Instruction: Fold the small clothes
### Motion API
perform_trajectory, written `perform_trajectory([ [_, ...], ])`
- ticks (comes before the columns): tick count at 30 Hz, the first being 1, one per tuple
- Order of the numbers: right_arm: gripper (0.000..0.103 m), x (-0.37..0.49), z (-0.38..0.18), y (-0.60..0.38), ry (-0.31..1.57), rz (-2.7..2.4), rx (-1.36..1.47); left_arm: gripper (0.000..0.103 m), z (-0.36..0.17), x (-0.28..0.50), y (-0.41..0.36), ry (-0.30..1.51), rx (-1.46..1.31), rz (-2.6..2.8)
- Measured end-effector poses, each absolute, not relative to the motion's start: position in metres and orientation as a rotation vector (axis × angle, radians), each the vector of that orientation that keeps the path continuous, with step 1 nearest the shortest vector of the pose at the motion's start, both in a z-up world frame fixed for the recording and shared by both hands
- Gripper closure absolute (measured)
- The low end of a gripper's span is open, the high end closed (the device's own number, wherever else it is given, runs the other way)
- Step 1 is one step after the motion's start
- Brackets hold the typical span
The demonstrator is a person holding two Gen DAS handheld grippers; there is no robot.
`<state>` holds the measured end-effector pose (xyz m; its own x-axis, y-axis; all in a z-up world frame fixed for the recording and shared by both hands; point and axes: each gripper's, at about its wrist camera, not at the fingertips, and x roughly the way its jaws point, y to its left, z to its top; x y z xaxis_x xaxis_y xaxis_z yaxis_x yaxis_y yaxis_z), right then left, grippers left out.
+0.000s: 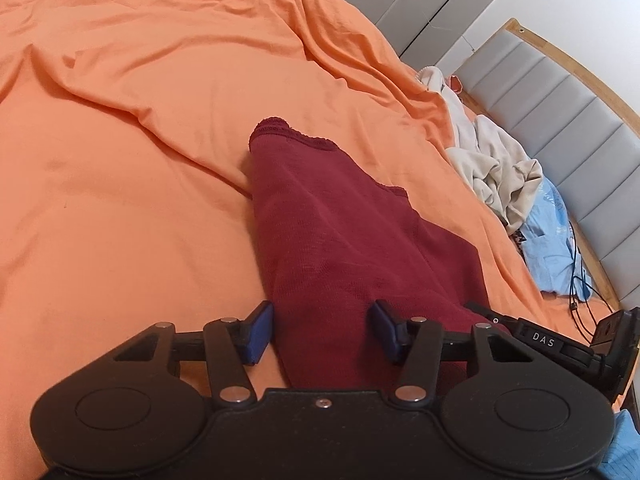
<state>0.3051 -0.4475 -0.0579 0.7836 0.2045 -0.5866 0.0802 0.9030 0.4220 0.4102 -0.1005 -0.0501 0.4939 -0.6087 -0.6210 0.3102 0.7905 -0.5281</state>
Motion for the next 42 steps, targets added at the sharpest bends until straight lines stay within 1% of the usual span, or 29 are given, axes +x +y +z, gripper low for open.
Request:
perform_trajectory([
  [7,0.075,0.304,-0.057,-0.445,0.668,0.067,0.431,0.052,-0.049,0.406,-0.102,0.869,-0.358,-0.548],
  [10,0.081,0.303,-0.054,-0.446,0.654,0.075,0.432,0.055,-0.048,0.403,-0.104,0.853,-0.343,-0.542],
  [12,0.086,0.302,-0.049,-0.448,0.638,0.090,0.465,0.062,-0.045,0.402,-0.104,0.842,-0.338,-0.541],
  [13,0.087,0.301,-0.047,-0.452,0.627,0.100,0.508,0.063,-0.043,0.402,-0.103,0.837,-0.336,-0.543],
  [15,0.088,0.300,-0.042,-0.462,0.601,0.124,0.619,0.070,-0.037,0.401,-0.104,0.822,-0.319,-0.555],
  [18,0.088,0.299,-0.031,-0.463,0.563,0.141,0.645,0.074,-0.028,0.398,-0.105,0.789,-0.307,-0.567],
  [25,0.088,0.296,-0.003,-0.433,0.488,0.184,0.549,0.075,-0.005,0.389,-0.100,0.709,-0.296,-0.580],
  [30,0.088,0.300,0.011,-0.395,0.462,0.218,0.462,0.076,0.013,0.378,-0.091,0.634,-0.227,-0.546],
  [38,0.088,0.316,0.031,-0.319,0.378,0.325,0.293,0.076,0.046,0.361,-0.050,0.492,-0.157,-0.427],
  [42,0.088,0.318,0.031,-0.292,0.352,0.372,0.233,0.076,0.054,0.354,-0.023,0.450,-0.154,-0.368],
])
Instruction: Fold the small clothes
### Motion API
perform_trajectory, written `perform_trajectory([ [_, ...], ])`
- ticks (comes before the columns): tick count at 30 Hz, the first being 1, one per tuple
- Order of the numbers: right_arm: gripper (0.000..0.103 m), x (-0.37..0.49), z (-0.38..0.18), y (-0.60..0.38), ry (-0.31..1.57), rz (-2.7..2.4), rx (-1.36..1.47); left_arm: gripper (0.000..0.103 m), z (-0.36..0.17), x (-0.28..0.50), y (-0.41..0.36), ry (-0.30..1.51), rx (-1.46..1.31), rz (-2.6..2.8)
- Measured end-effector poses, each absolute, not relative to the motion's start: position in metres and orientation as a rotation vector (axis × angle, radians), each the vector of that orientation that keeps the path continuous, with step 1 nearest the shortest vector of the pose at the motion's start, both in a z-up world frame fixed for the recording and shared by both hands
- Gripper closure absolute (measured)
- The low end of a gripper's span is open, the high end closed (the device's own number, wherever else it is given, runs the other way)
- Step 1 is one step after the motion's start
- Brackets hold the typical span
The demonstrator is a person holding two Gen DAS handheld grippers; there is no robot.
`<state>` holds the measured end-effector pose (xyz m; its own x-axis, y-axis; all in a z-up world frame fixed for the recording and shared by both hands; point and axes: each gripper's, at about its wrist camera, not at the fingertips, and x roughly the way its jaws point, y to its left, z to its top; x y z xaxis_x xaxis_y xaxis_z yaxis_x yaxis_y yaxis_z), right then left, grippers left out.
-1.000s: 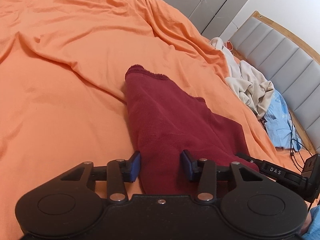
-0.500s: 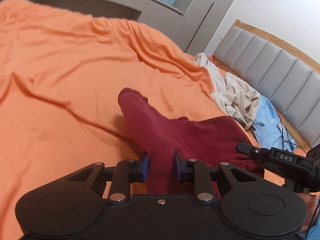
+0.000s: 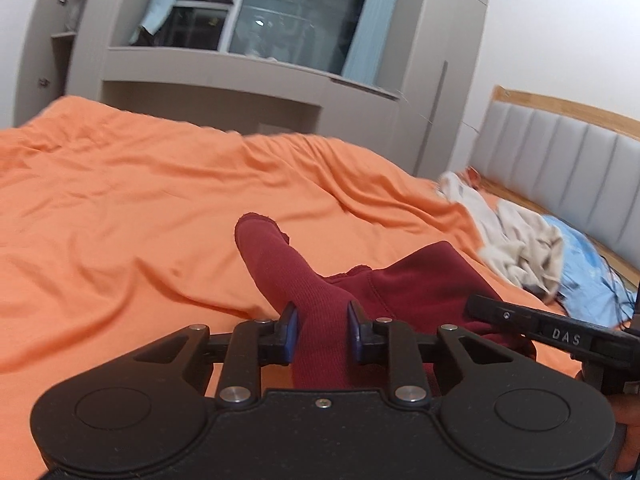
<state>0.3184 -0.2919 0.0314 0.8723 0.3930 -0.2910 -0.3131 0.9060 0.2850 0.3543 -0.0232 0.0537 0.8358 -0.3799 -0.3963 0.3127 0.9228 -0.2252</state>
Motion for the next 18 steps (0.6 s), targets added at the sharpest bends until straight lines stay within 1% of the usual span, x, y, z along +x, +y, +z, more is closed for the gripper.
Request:
perform_trajectory([
  [3,0.088,0.325,0.018,-0.280,0.414,0.370,0.198,0.076,0.048,0.355,-0.009,0.470,-0.150,-0.328],
  [5,0.088,0.330,0.004,-0.275,0.475,0.347,0.173,0.076,0.033,0.360,-0.001,0.535,-0.167,-0.315],
  [9,0.088,0.334,-0.013,-0.279,0.534,0.293,0.176,0.075,0.000,0.364,0.009,0.645,-0.185,-0.278],
  [18,0.085,0.333,-0.026,-0.281,0.562,0.271,0.175,0.073,-0.015,0.358,0.034,0.675,-0.236,-0.288],
])
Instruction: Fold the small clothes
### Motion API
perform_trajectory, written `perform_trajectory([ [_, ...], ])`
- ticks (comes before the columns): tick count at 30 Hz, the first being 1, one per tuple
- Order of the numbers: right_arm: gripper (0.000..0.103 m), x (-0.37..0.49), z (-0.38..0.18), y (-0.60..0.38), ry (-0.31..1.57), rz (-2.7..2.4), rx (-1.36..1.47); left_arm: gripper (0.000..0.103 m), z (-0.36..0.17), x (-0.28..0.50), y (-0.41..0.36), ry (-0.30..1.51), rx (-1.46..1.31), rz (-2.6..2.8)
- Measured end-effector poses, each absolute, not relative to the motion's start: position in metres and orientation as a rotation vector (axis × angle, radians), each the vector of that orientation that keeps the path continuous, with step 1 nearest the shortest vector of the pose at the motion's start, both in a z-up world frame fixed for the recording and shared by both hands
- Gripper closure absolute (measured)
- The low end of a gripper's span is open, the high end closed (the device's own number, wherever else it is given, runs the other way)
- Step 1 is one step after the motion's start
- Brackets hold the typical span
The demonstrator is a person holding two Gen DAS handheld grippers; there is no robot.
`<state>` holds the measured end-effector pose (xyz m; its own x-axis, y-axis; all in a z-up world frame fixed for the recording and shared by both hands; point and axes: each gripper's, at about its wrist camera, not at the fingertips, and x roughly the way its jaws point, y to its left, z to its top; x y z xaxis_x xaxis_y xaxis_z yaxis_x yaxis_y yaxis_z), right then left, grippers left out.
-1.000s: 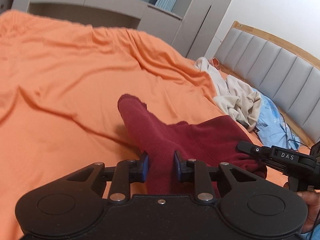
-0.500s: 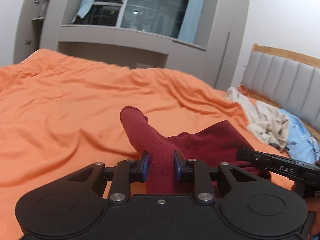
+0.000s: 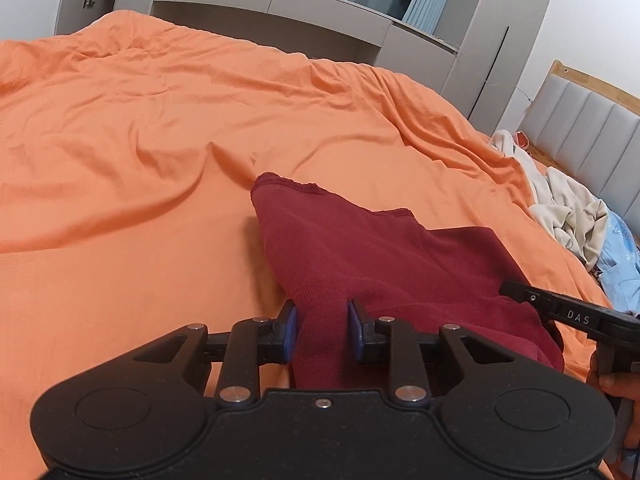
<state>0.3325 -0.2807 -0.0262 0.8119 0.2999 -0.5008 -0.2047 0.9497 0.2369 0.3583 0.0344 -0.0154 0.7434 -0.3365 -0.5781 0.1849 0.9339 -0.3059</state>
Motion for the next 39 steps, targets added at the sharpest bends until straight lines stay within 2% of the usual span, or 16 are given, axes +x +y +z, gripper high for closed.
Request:
perform_trajectory([
  [10,0.081,0.338,-0.033,-0.283,0.593,0.258,0.177,0.070,-0.016,0.361,0.029,0.686,-0.229,-0.278],
  [16,0.069,0.337,-0.033,-0.284,0.596,0.247,0.184,0.068,-0.015,0.362,0.025,0.688,-0.228,-0.271],
  [18,0.051,0.336,-0.033,-0.285,0.600,0.228,0.180,0.064,-0.014,0.363,0.026,0.688,-0.228,-0.270],
  [19,0.045,0.336,-0.033,-0.286,0.601,0.219,0.180,0.061,-0.014,0.363,0.026,0.689,-0.228,-0.264],
  [21,0.030,0.334,-0.030,-0.288,0.607,0.208,0.184,0.045,-0.014,0.362,0.027,0.690,-0.227,-0.241],
  [22,0.027,0.333,-0.029,-0.289,0.608,0.207,0.187,0.042,-0.012,0.360,0.028,0.685,-0.225,-0.230],
  [24,0.013,0.328,-0.024,-0.290,0.600,0.211,0.188,0.031,-0.009,0.356,0.029,0.668,-0.223,-0.225],
  [26,0.008,0.321,-0.019,-0.290,0.583,0.210,0.175,0.022,-0.005,0.351,0.029,0.648,-0.220,-0.221],
  [28,0.006,0.313,-0.013,-0.287,0.563,0.217,0.146,0.015,-0.001,0.346,0.027,0.625,-0.205,-0.219],
  [31,0.000,0.296,-0.002,-0.281,0.520,0.267,0.096,0.014,0.003,0.339,0.019,0.604,-0.169,-0.234],
  [35,0.000,0.276,0.007,-0.268,0.473,0.349,0.014,0.014,-0.001,0.338,0.010,0.619,-0.112,-0.236],
  [39,0.000,0.266,0.007,-0.257,0.508,0.455,-0.001,0.013,-0.007,0.339,0.010,0.647,-0.099,-0.248],
])
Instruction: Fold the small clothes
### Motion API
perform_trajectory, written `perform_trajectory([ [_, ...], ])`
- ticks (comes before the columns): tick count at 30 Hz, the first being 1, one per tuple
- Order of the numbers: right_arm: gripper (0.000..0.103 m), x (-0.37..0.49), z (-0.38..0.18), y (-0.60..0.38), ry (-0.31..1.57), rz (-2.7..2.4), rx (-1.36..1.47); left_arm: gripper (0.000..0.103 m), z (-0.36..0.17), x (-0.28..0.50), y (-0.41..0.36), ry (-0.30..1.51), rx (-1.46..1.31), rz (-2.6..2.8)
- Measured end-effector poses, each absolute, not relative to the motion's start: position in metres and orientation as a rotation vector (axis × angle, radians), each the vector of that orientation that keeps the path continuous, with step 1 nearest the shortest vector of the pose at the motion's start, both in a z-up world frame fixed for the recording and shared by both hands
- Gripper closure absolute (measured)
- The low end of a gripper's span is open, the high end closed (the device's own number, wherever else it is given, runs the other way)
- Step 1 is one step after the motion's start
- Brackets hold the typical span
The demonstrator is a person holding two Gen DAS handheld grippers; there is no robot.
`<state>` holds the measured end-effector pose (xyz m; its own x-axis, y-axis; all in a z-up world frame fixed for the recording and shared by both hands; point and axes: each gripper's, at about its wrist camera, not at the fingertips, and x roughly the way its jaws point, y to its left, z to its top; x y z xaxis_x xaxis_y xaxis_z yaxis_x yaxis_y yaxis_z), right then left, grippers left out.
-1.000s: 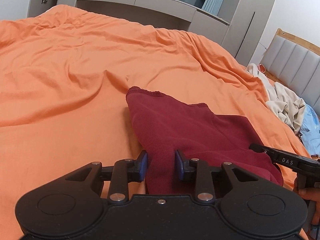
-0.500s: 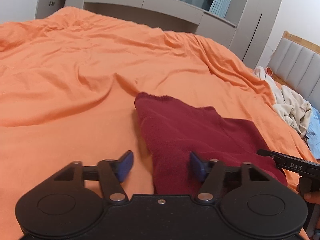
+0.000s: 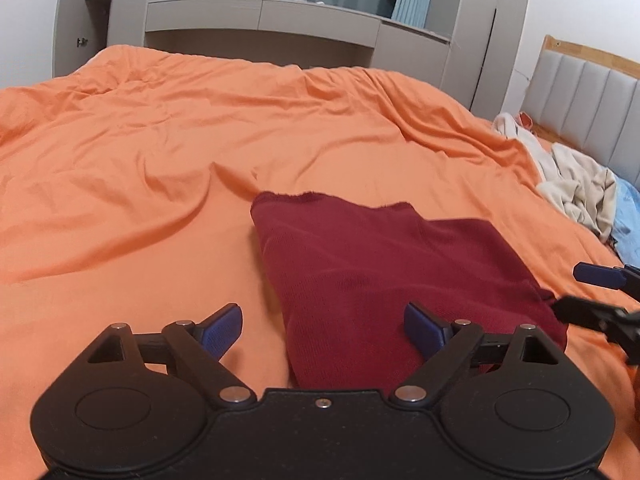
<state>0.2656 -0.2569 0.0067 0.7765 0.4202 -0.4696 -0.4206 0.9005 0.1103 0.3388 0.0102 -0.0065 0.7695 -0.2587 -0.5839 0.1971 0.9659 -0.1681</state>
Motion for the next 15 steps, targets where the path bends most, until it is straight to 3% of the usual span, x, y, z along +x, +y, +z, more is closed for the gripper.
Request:
perform_trajectory([
  [15,0.000,0.254,-0.013,-0.245,0.580,0.358,-0.073,0.009,-0.011,0.329,0.004,0.649,-0.014,-0.225],
])
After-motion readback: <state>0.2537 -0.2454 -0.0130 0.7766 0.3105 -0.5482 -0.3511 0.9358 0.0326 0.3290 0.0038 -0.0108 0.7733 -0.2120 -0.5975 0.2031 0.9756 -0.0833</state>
